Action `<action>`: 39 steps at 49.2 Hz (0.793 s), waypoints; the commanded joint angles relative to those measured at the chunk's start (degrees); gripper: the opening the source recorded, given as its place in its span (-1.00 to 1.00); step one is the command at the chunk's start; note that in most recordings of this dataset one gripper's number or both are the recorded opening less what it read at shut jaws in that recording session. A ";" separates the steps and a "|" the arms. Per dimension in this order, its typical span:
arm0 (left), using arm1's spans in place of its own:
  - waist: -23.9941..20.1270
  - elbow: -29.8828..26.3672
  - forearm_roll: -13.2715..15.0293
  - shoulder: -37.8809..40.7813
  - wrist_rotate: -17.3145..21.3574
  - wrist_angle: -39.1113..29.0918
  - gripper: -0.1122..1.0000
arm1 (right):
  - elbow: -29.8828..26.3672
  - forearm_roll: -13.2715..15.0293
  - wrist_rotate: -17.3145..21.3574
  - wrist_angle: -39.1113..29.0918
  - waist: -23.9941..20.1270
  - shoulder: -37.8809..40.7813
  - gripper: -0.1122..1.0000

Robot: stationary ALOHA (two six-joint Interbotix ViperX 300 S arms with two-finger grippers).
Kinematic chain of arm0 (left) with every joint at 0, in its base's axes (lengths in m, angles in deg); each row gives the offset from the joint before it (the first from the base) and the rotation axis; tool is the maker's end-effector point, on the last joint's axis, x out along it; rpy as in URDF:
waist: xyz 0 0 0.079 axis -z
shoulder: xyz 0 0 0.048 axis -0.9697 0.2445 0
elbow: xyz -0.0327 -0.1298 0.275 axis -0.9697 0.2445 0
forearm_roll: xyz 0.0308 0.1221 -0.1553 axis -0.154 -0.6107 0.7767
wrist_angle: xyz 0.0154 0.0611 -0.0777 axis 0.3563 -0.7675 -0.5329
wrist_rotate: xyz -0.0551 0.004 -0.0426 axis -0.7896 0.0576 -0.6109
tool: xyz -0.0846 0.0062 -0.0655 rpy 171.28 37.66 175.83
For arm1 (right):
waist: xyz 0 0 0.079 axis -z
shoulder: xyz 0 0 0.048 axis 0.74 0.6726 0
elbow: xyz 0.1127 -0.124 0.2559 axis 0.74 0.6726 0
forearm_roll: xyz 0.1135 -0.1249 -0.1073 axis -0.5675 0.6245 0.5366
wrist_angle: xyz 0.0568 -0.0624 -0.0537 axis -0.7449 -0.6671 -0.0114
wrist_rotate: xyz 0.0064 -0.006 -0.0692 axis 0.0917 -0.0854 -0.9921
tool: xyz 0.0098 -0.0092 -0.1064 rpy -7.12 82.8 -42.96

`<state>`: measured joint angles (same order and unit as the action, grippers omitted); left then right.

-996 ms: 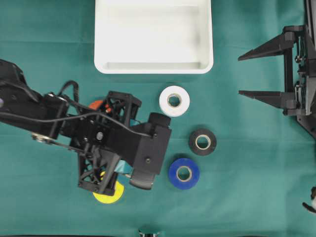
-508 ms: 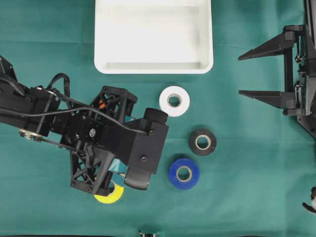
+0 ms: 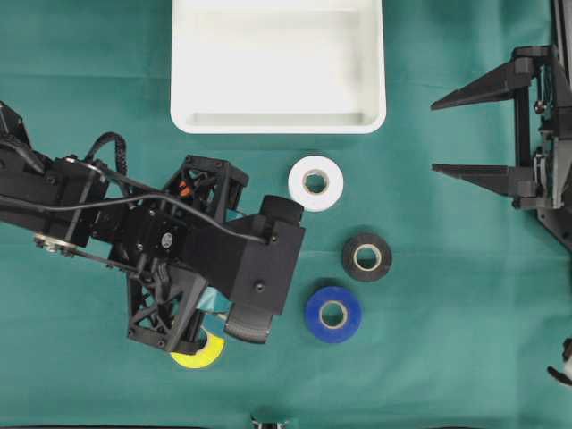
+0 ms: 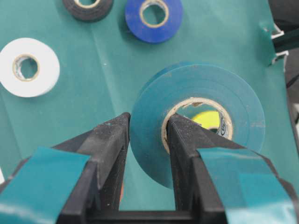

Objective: Pick up the tape from a random location and place it into the white case.
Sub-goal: 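Lift the teal roll and carry it toward the white tray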

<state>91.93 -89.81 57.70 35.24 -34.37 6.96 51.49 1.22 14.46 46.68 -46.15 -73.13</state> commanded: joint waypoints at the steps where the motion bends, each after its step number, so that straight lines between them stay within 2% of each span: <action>1: 0.18 -1.41 -0.18 -1.93 -0.09 0.18 -0.44 | -1.76 -0.09 0.09 0.09 0.09 0.26 0.83; 19: -0.70 -1.23 -0.18 -1.93 -0.09 0.44 -0.44 | -1.76 -0.09 0.00 0.00 0.09 0.26 0.83; 28: -4.04 -0.70 -0.18 -1.93 -0.09 0.70 -0.44 | -1.76 -0.09 0.00 -0.44 0.09 0.26 0.83; 39: -10.28 0.00 -0.35 -1.93 0.26 0.70 -0.44 | -1.76 -0.09 0.00 -1.41 0.09 0.26 0.83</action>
<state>83.67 -89.28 57.61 35.15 -34.29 7.31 51.49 1.22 14.37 45.36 -46.15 -73.13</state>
